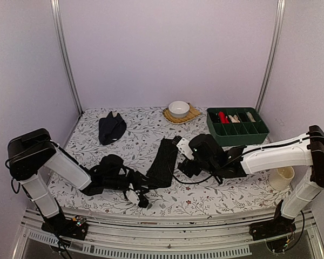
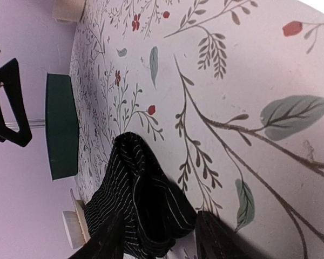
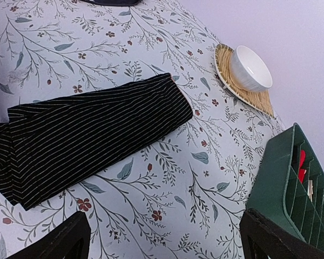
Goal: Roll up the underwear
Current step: Roll the underwear at the center of the board.
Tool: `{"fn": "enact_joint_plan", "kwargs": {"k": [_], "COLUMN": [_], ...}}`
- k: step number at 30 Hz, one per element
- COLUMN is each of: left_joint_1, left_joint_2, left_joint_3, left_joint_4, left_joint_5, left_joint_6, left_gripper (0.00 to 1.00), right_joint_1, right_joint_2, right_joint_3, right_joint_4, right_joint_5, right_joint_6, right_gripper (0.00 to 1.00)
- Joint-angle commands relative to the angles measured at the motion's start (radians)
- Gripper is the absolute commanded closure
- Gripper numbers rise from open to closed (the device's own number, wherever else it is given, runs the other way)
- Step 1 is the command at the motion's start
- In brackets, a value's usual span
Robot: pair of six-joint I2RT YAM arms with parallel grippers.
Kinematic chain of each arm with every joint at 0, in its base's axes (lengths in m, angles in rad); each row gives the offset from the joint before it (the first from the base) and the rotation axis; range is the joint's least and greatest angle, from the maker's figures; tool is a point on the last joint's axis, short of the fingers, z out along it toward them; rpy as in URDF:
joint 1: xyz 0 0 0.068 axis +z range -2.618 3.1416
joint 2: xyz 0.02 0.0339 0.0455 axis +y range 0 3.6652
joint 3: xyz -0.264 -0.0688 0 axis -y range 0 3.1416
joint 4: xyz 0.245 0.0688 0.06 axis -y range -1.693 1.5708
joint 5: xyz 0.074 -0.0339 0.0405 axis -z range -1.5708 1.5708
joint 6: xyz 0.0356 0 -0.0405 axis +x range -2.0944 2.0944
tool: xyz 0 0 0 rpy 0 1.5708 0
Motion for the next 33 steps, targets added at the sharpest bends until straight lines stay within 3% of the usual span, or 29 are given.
{"fn": "enact_joint_plan", "kwargs": {"k": [1,13,21,26,33], "left_joint_1": [-0.008,-0.010,-0.017,-0.020,-0.001], "left_joint_2": [0.051,0.103,0.097,0.058,0.040], "left_joint_3": [-0.068,-0.063,-0.053,0.015,0.219], "left_joint_4": [-0.065,-0.034,-0.060,-0.234,-0.632], "left_joint_5": [-0.088,-0.133,-0.106,-0.068,0.080], "left_joint_6": [0.030,0.048,0.024,-0.049,-0.195], "left_gripper": [0.54,0.69,0.99,1.00,1.00], "right_joint_1": [0.003,0.006,0.015,0.081,0.148], "right_joint_2": [0.002,0.001,0.025,0.033,-0.007], "right_joint_3": [-0.010,-0.010,-0.006,-0.047,-0.143], "right_joint_4": [0.032,0.029,0.032,0.125,0.245], "right_joint_5": [-0.004,-0.003,0.002,-0.014,-0.169], "right_joint_6": [-0.013,-0.012,-0.025,-0.113,-0.246], "right_gripper": [0.01,0.01,0.01,0.01,0.00]}}
